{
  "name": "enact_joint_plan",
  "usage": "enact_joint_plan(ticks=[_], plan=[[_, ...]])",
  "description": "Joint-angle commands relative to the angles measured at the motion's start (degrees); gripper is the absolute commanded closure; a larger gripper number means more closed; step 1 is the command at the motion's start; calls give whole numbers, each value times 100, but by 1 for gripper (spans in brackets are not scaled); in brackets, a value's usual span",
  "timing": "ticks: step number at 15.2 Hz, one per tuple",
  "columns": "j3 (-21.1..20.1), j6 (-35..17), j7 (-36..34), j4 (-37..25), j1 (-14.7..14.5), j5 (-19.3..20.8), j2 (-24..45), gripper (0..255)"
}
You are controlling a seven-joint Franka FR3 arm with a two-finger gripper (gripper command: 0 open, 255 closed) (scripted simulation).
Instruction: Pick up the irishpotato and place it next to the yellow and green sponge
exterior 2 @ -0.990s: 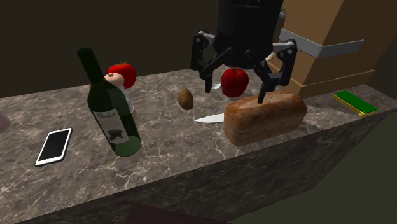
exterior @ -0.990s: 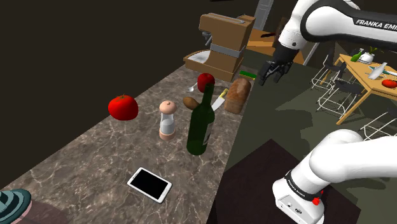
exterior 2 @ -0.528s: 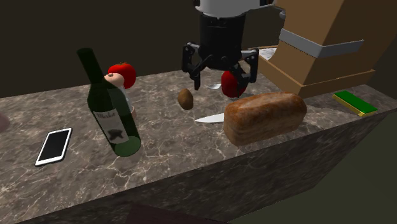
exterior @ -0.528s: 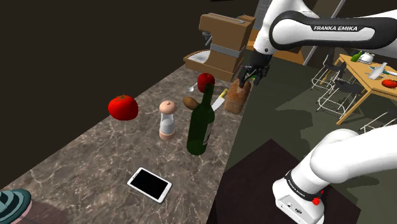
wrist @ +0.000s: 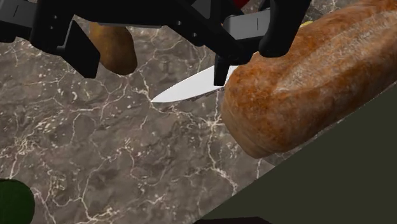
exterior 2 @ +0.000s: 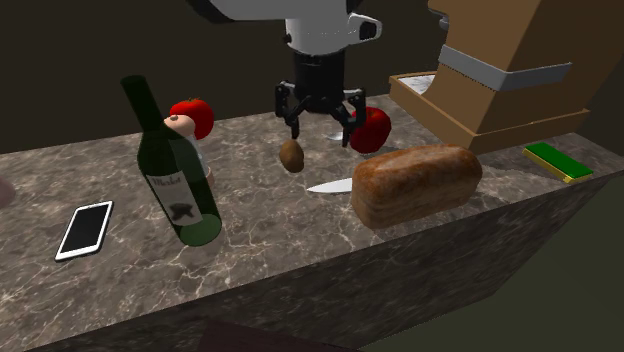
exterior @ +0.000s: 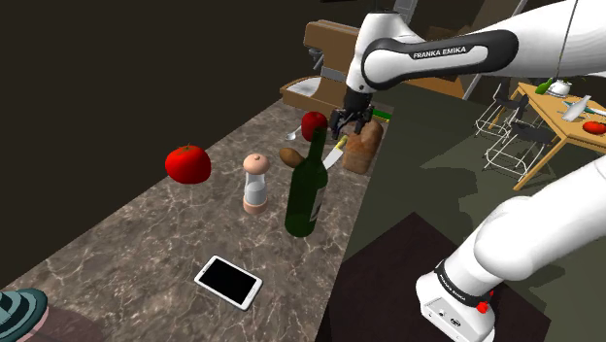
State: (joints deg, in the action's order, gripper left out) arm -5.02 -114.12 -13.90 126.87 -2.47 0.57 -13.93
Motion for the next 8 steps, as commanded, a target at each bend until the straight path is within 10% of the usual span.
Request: enact_joint_plan(ticks=[1,8], plan=[[-107,-131,-157,-316,-49,43,481,0],[-303,-383,-566,-1493,-214,321,2052,0]])
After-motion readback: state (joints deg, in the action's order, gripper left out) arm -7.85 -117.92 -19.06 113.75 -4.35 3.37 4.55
